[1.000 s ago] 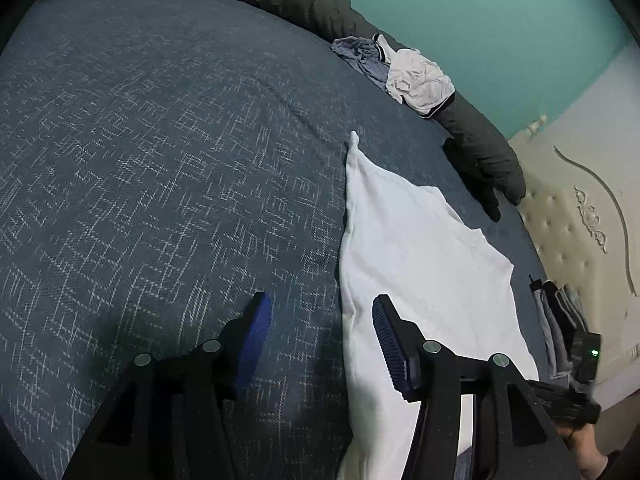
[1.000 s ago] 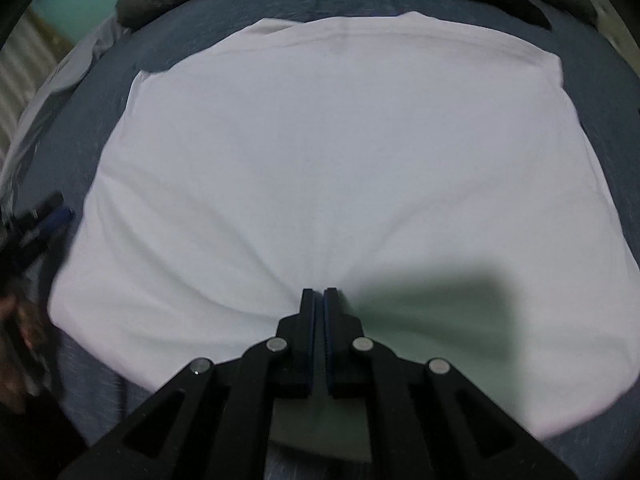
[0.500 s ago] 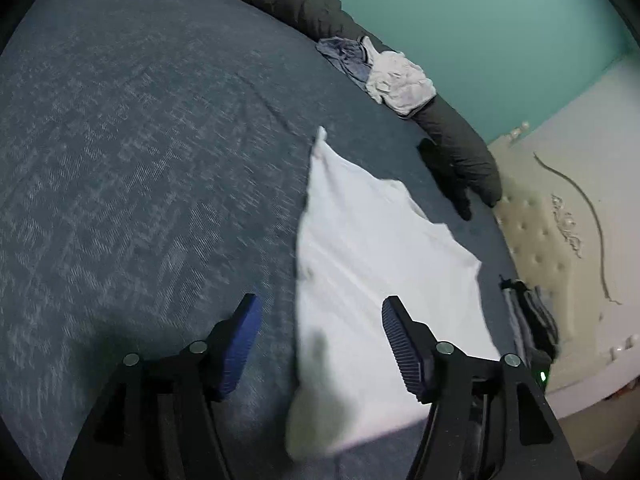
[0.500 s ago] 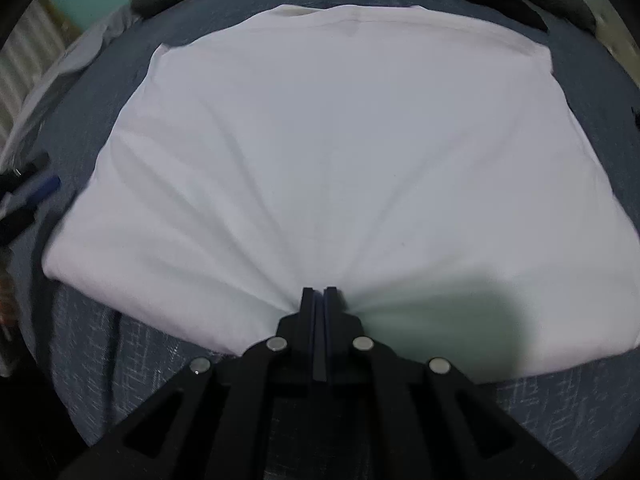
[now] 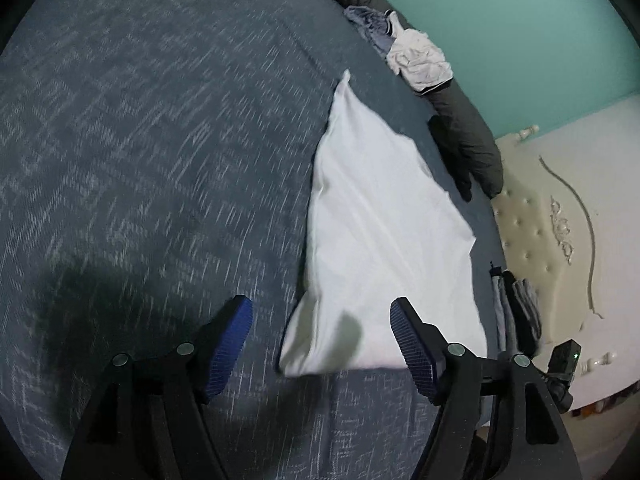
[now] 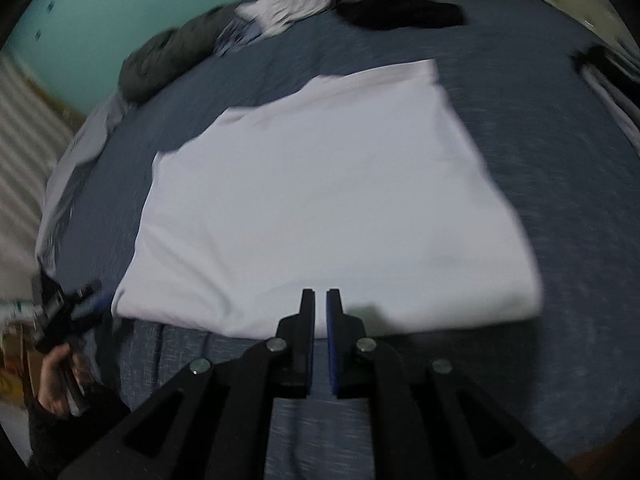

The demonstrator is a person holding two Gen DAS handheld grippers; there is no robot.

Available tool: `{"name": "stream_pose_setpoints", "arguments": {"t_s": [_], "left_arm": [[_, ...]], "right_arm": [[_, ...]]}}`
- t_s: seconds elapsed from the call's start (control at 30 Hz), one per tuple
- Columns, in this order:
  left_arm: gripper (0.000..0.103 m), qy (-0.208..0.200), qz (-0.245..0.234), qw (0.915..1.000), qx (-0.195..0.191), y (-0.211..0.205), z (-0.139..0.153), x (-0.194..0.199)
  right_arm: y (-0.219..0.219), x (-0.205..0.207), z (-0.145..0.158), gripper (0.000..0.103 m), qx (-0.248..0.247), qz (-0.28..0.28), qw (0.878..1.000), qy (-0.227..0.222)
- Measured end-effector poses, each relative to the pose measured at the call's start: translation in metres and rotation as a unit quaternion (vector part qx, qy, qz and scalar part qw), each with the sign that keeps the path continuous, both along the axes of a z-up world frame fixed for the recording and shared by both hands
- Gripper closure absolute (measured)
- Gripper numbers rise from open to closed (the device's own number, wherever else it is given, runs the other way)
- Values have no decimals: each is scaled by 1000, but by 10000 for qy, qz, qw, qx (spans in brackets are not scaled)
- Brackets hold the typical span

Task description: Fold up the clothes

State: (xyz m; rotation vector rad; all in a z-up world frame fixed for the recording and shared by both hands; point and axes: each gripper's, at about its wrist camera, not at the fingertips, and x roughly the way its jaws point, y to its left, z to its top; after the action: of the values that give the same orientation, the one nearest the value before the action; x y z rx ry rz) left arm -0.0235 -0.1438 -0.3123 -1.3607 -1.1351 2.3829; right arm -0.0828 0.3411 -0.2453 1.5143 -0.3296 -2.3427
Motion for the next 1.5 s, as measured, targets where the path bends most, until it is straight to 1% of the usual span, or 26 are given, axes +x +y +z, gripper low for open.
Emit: {"name": "stream_pose_setpoints", "arguments": {"t_s": [0.17, 0.3, 0.37, 0.43, 0.47, 0.5, 0.53, 0.57, 0.6, 0.63, 0.7, 0.83, 0.9, 1.0, 1.07, 1.23, 1.3, 1.4, 1.5], "left_arm": [[29, -64, 1, 9999, -78, 7, -3, 5], [44, -113, -38, 9998, -138, 12, -5, 8], [49, -126, -69, 9998, -131, 15, -6, 9], [56, -132, -106, 9998, -117, 18, -7, 9], [63, -135, -124, 9997, -135, 20, -7, 9], [66, -145, -122, 9997, -126, 21, -8, 8], [66, -156, -119, 9997, -116, 22, -9, 7], [70, -166, -61, 9998, -50, 21, -10, 7], [78, -177, -3, 9998, 15, 19, -11, 7], [82, -167, 23, 9998, 41, 19, -10, 6], [88, -104, 3, 9999, -36, 22, -5, 3], [91, 56, -34, 9998, -197, 28, 12, -5], [91, 156, -93, 9995, -255, 33, 25, -12], [92, 302, -191, 9989, -304, 43, 43, -20], [92, 411, -262, 9985, -267, 55, 58, -30], [92, 747, -613, 9945, -412, 98, 97, -63], [92, 841, -792, 9925, -403, 126, 112, -81], [92, 1026, -1240, 9859, -463, 185, 136, -111], [92, 1093, -1939, 9733, -562, 268, 142, -129]], "right_arm": [[31, 3, 2, 98, -28, -266, 9996, -13], [50, 6, 3, 98, -94, -396, 9992, 16], [60, 7, 3, 98, -127, -461, 9989, 30], [70, 9, 3, 98, -160, -525, 9985, 45], [75, 10, 4, 98, -177, -558, 9983, 52], [80, 10, 4, 98, -194, -590, 9981, 59], [83, 11, 4, 98, -211, -607, 9979, 62], [85, 11, 4, 98, -228, -612, 9978, 62], [87, 11, 4, 98, -243, -615, 9978, 68], [89, 12, 4, 98, -255, -620, 9977, 76], [92, 12, 4, 98, -286, -646, 9975, 85], [100, 11, 4, 98, -349, -704, 9968, 115], [106, 10, 3, 98, -417, -740, 9963, 110], [116, 11, 2, 97, -585, -801, 9950, 86], [123, 11, 1, 97, -697, -842, 9940, 70], [140, 12, 2, 97, -844, -931, 9920, 85], [146, 13, 4, 97, -871, -933, 9918, 107], [158, 15, 5, 97, -878, -937, 9916, 127], [173, 18, 6, 94, -945, -1027, 9901, 129]]}}
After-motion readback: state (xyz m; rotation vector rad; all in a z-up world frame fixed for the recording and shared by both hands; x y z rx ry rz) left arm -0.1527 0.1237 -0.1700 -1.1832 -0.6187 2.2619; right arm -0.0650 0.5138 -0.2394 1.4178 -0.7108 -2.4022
